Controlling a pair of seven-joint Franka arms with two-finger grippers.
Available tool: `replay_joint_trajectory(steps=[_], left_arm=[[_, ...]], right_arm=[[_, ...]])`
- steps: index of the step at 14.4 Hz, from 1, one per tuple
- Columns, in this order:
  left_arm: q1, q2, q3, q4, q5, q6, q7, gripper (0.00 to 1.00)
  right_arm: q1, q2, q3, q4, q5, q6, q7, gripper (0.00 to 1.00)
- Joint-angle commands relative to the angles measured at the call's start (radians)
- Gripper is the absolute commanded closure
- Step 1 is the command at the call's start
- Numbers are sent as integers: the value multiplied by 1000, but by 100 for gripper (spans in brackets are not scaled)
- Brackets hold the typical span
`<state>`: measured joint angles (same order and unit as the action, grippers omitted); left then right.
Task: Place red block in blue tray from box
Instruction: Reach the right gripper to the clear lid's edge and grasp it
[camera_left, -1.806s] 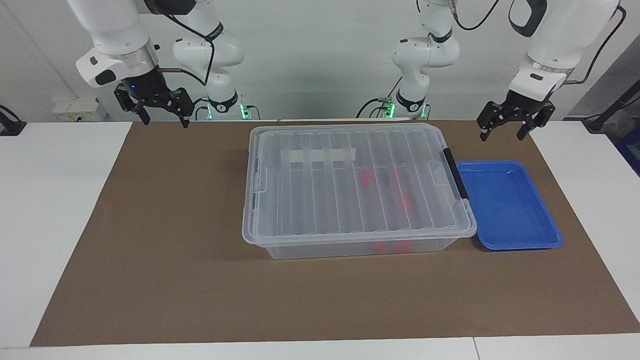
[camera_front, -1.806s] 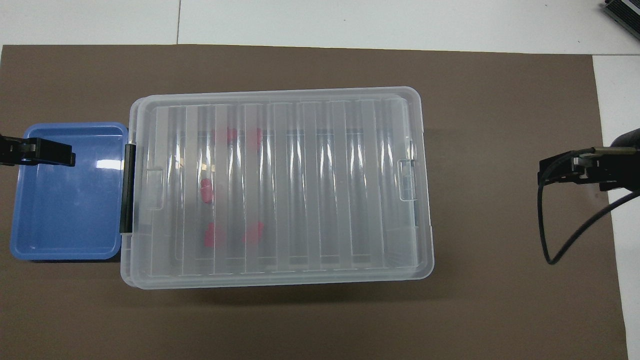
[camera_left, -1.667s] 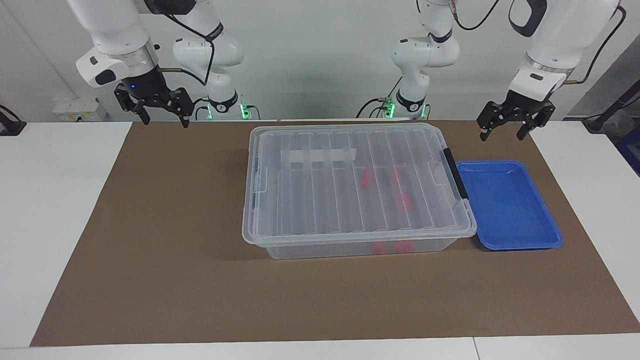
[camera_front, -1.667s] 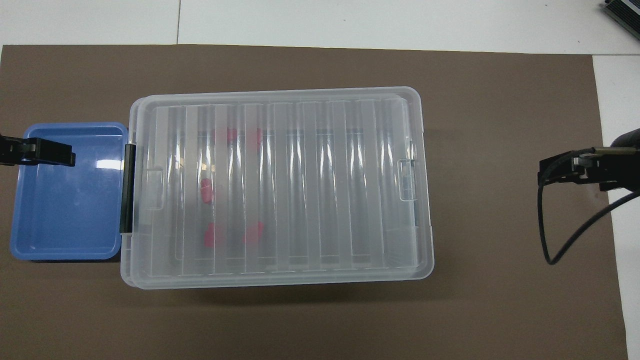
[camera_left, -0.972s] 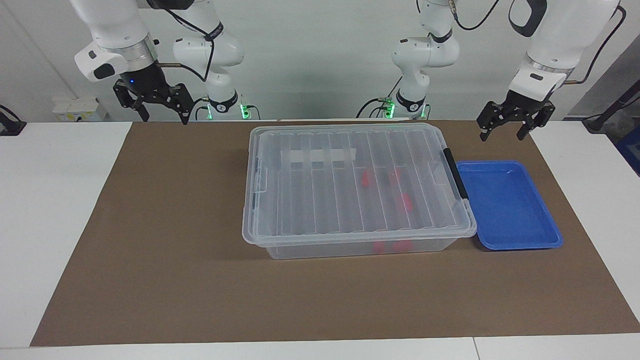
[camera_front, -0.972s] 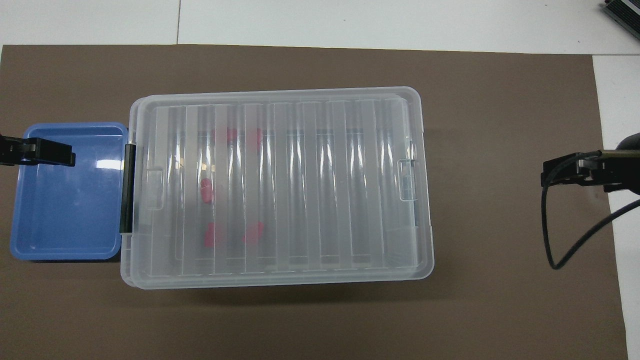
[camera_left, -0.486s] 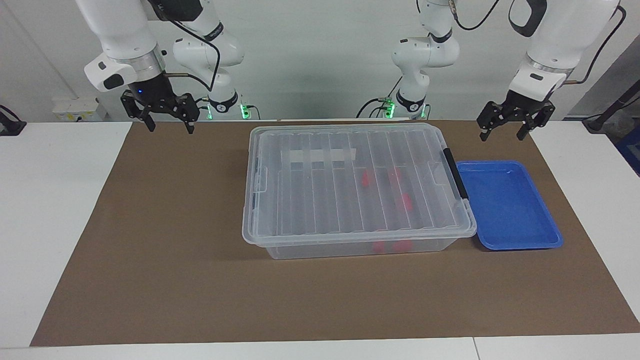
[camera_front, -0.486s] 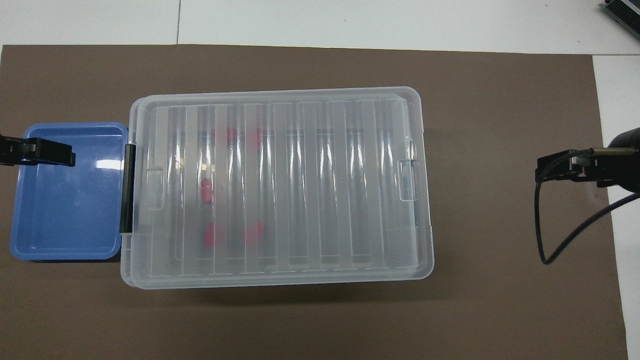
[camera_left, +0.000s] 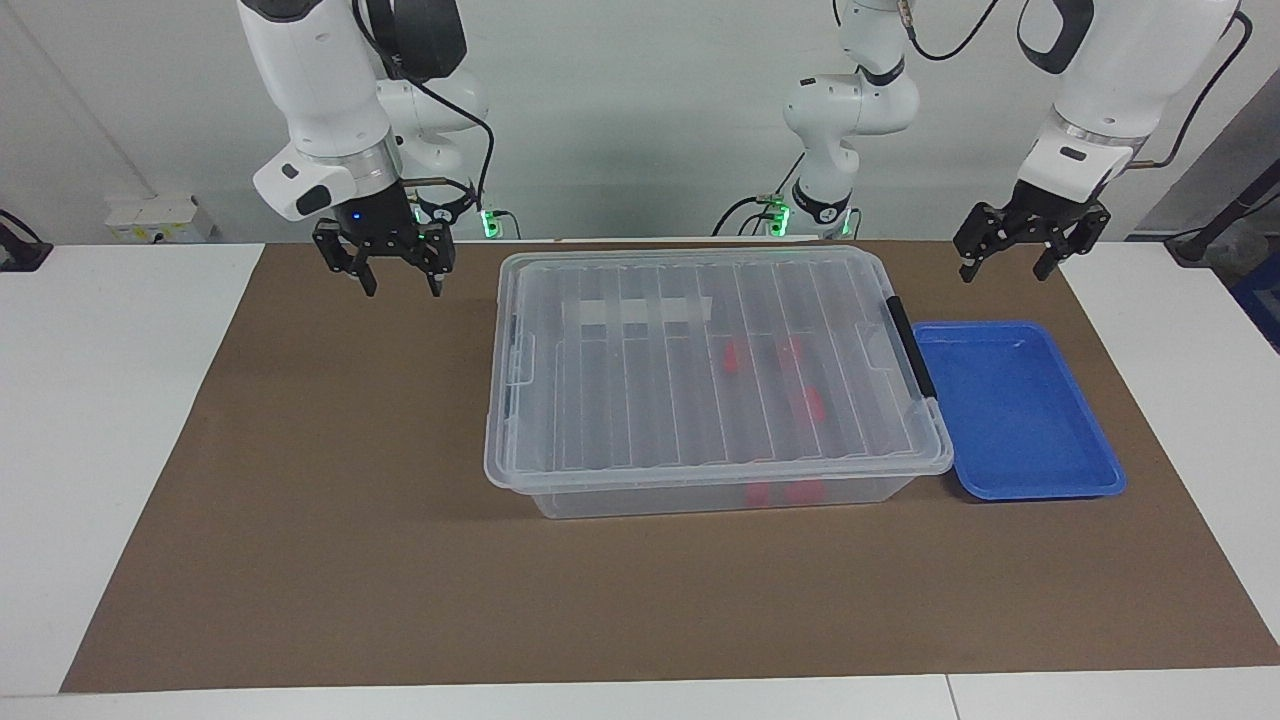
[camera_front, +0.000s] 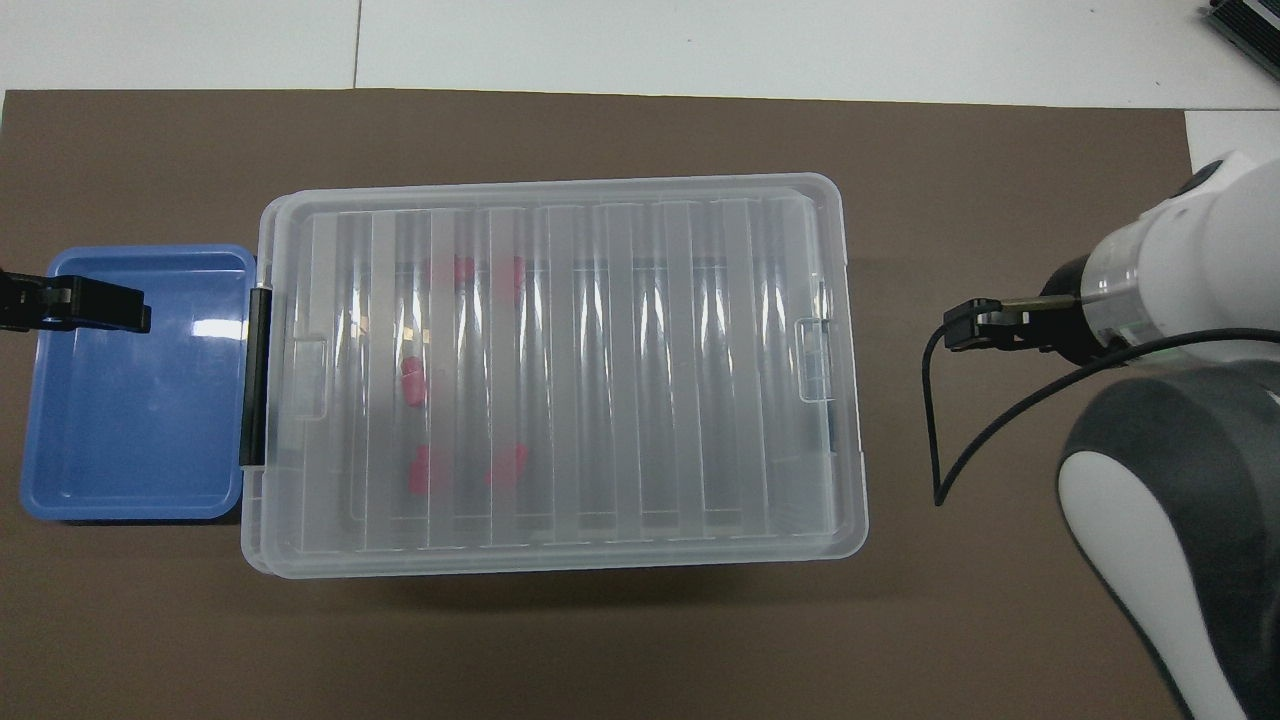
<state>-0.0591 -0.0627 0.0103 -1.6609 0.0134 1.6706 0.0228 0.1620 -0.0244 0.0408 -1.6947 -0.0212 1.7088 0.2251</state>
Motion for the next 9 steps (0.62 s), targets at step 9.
replay_joint_trajectory(steps=[9], left_arm=[[-1, -17, 5, -11, -15, -12, -6, 0]], right_arm=[[122, 110, 2, -22, 12, 173, 148, 100]])
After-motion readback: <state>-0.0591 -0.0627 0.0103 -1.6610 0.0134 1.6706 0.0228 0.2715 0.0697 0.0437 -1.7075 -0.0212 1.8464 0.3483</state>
